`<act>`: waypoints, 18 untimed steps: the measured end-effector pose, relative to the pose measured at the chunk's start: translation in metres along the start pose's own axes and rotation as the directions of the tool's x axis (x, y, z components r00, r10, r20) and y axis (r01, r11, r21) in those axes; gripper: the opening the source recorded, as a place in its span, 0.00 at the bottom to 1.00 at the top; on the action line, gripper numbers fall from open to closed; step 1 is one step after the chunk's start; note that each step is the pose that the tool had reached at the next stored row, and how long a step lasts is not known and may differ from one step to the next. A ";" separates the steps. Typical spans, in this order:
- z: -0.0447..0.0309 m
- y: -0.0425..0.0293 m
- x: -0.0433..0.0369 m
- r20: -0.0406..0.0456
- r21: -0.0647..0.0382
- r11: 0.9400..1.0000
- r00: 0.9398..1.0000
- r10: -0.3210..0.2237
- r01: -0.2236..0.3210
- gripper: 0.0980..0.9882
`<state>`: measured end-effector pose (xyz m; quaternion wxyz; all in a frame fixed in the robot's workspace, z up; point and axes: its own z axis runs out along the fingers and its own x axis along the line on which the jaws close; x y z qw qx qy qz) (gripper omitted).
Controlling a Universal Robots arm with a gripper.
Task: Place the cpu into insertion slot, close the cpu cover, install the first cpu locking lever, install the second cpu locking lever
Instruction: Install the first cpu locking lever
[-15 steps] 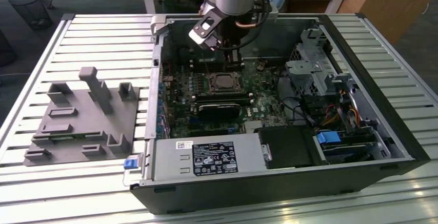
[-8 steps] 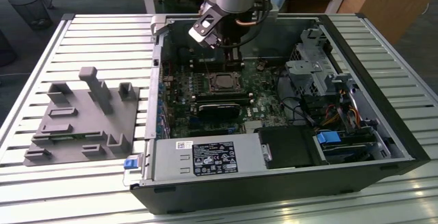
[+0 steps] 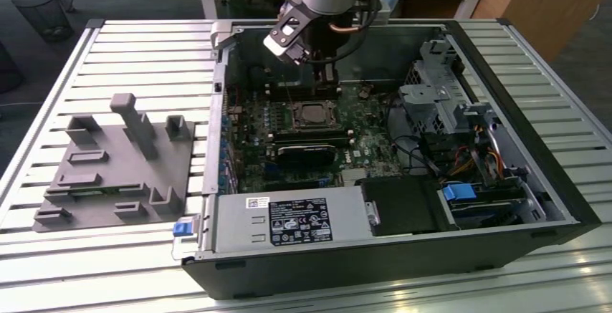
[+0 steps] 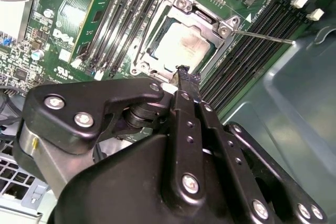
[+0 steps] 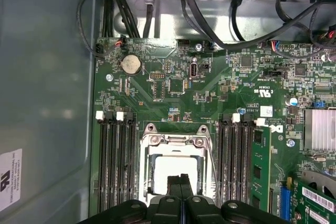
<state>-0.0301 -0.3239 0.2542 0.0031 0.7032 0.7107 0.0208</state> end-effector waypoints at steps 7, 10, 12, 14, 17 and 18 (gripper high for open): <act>-0.0036 0.0001 0.0001 0.000 0.000 1.000 1.000 0.000 0.000 0.01; -0.0062 0.0002 0.0001 0.000 0.000 1.000 1.000 0.000 0.000 0.01; -0.0077 0.0003 0.0002 0.000 0.000 1.000 1.000 0.000 0.000 0.01; -0.0102 0.0004 0.0003 0.000 0.000 1.000 1.000 0.000 0.000 0.01; -0.0142 0.0005 0.0003 0.001 0.000 1.000 1.000 0.000 0.000 0.01; -0.0156 0.0006 0.0004 0.001 0.000 1.000 1.000 0.000 0.000 0.01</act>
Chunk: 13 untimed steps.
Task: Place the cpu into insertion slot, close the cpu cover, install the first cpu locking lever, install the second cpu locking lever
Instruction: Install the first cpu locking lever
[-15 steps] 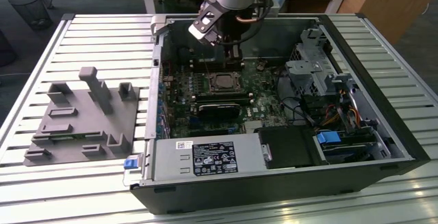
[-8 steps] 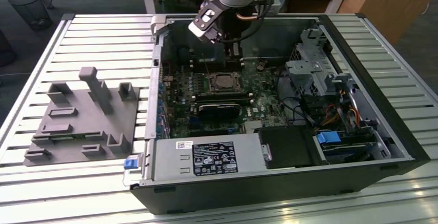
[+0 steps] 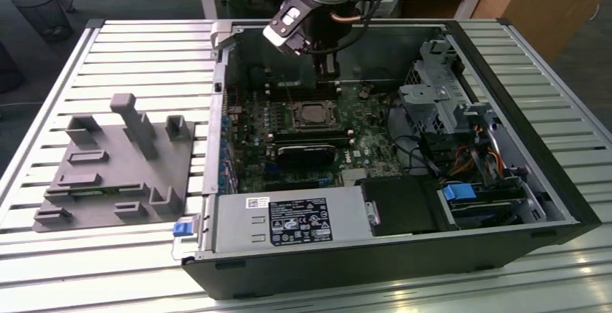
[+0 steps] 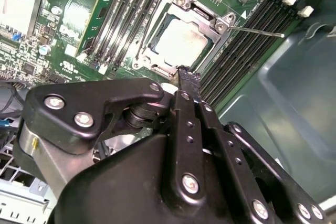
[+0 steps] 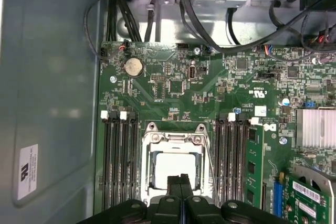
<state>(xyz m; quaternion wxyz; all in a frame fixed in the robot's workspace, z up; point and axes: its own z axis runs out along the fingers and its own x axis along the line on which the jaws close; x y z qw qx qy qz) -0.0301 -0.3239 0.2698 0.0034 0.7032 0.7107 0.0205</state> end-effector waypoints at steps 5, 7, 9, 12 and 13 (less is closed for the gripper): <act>-0.0008 0.0000 0.0000 -0.002 0.001 0.999 0.999 -0.053 0.053 0.01; -0.0007 0.0000 0.0000 -0.003 0.002 0.996 0.996 -0.088 0.089 0.01; -0.0008 0.0000 0.0000 -0.004 0.003 0.992 0.992 -0.124 0.124 0.01; -0.0007 0.0000 0.0000 -0.006 0.004 0.984 0.984 -0.179 0.179 0.01; -0.0008 0.0000 0.0000 -0.007 0.004 0.980 0.980 -0.197 0.197 0.01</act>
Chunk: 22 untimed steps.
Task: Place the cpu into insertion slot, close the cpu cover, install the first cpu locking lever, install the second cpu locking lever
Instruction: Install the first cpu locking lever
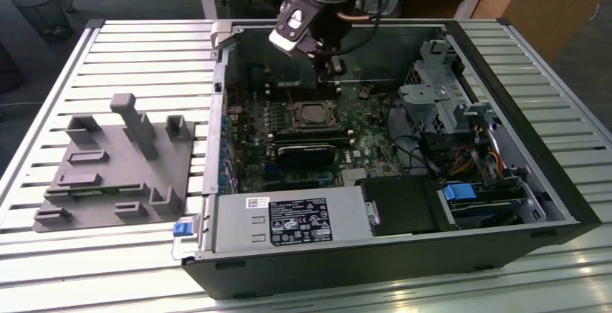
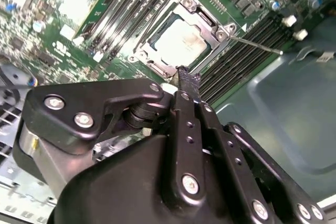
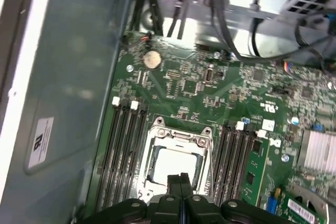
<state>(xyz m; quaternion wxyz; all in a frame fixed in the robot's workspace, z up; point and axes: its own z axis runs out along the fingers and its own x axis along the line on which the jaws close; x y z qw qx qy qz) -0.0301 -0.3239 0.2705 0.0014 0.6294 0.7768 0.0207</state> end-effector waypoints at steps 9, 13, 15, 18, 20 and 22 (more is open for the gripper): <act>0.0000 0.0000 0.0000 -0.006 0.003 0.988 0.988 -0.157 0.157 0.01; 0.0000 0.0000 0.0000 -0.008 0.004 0.975 0.975 -0.224 0.224 0.01; 0.0000 0.0000 0.0000 -0.009 0.005 0.970 0.970 -0.243 0.243 0.01; 0.0000 0.0000 0.0000 -0.010 0.005 0.963 0.963 -0.268 0.268 0.01; 0.0000 0.0000 0.0000 -0.011 0.005 0.958 0.958 -0.286 0.286 0.01; 0.0000 0.0000 0.0000 -0.011 0.006 0.953 0.953 -0.303 0.303 0.01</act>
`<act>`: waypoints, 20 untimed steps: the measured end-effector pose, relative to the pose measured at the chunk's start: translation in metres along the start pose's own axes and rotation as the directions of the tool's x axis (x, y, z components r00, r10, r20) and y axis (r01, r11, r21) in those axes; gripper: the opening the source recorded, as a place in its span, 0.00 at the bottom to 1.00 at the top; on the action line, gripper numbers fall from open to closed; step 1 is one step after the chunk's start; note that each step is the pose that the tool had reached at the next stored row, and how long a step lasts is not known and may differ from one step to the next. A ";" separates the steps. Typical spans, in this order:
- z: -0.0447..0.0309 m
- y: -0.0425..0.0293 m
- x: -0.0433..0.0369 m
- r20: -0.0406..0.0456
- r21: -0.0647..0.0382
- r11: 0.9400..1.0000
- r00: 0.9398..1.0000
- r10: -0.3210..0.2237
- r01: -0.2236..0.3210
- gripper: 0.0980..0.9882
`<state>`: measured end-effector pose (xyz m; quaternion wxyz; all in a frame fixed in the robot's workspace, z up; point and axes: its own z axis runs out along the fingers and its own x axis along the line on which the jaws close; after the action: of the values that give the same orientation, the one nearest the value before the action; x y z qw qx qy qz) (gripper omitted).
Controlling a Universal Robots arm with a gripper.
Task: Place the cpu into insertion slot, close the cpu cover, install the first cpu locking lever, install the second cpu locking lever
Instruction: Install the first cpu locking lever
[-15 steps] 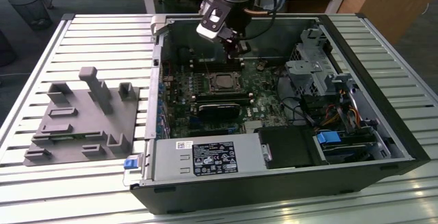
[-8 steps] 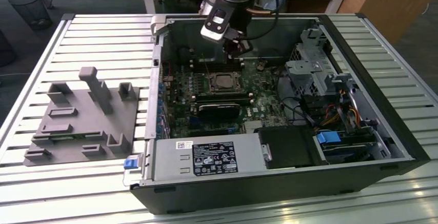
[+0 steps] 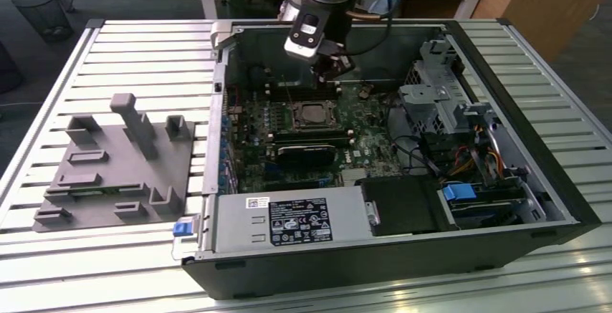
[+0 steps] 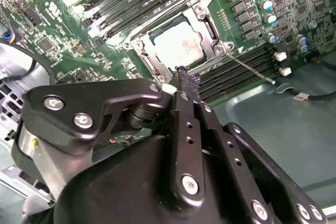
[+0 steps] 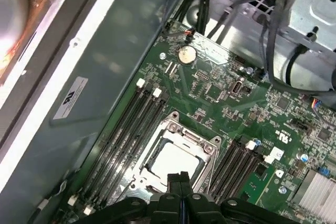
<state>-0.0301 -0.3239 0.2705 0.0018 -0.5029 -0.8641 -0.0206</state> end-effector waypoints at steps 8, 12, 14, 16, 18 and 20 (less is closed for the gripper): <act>0.0000 0.0000 0.0000 -0.002 0.001 0.998 0.998 -0.059 0.059 0.01; 0.0000 0.0000 0.0000 -0.003 0.002 0.996 0.996 -0.085 0.085 0.01; 0.0000 0.0000 0.0000 -0.003 0.002 0.995 0.995 -0.097 0.097 0.01; 0.0000 0.0000 0.0000 -0.004 0.002 0.994 0.994 -0.108 0.108 0.01; 0.0000 0.0000 0.0000 -0.004 0.003 0.993 0.993 -0.119 0.119 0.01; 0.0000 0.0000 0.0000 -0.005 0.003 0.991 0.991 -0.131 0.131 0.01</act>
<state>-0.0301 -0.3239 0.2705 0.0031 -0.4450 -0.8953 -0.0205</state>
